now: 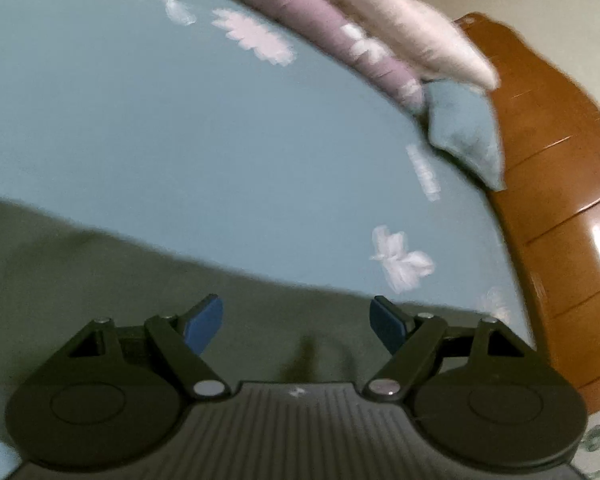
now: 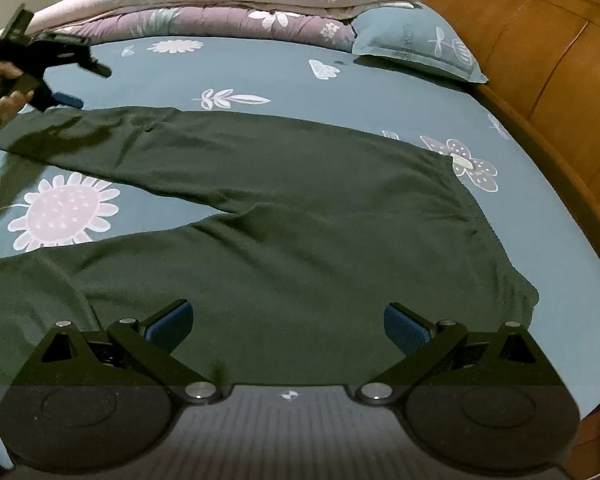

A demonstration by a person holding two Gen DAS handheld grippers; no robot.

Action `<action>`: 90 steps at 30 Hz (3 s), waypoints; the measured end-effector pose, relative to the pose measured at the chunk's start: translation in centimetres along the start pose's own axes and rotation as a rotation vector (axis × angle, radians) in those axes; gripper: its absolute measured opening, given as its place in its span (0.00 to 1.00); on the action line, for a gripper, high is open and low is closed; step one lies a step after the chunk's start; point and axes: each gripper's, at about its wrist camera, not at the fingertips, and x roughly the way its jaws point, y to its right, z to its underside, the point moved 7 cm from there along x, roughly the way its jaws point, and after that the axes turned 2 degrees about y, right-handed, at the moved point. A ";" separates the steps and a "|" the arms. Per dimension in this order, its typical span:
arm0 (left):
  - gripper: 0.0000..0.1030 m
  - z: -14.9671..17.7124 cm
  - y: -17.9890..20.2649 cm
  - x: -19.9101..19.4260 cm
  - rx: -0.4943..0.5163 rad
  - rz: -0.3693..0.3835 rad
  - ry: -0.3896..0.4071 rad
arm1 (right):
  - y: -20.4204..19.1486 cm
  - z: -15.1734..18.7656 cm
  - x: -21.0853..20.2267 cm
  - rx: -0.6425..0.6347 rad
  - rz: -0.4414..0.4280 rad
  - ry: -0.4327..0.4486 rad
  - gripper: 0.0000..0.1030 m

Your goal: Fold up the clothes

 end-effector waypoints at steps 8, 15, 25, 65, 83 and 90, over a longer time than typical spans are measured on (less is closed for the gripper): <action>0.78 -2.1 -4.7 -4.9 -0.077 -0.012 0.131 | -1.2 -0.8 0.2 -0.050 -0.027 0.012 1.00; 0.78 -0.7 -10.7 -8.1 -0.126 -0.127 0.162 | -1.2 -0.7 0.5 -0.043 -0.034 0.007 1.00; 0.78 -0.2 -13.0 -10.6 -0.086 -0.256 0.171 | -1.7 -1.2 0.8 -0.062 -0.045 0.010 1.00; 0.79 13.2 8.6 -12.6 0.454 -0.202 0.044 | 1.9 -1.0 2.8 -0.062 -0.146 -0.005 1.00; 0.80 28.8 9.7 -13.9 0.404 -0.273 -0.112 | 2.6 0.6 9.4 -0.171 -0.320 -0.134 1.00; 0.89 29.5 7.4 -14.4 0.270 -0.311 -0.096 | 3.0 0.8 9.8 -0.136 -0.351 -0.126 1.00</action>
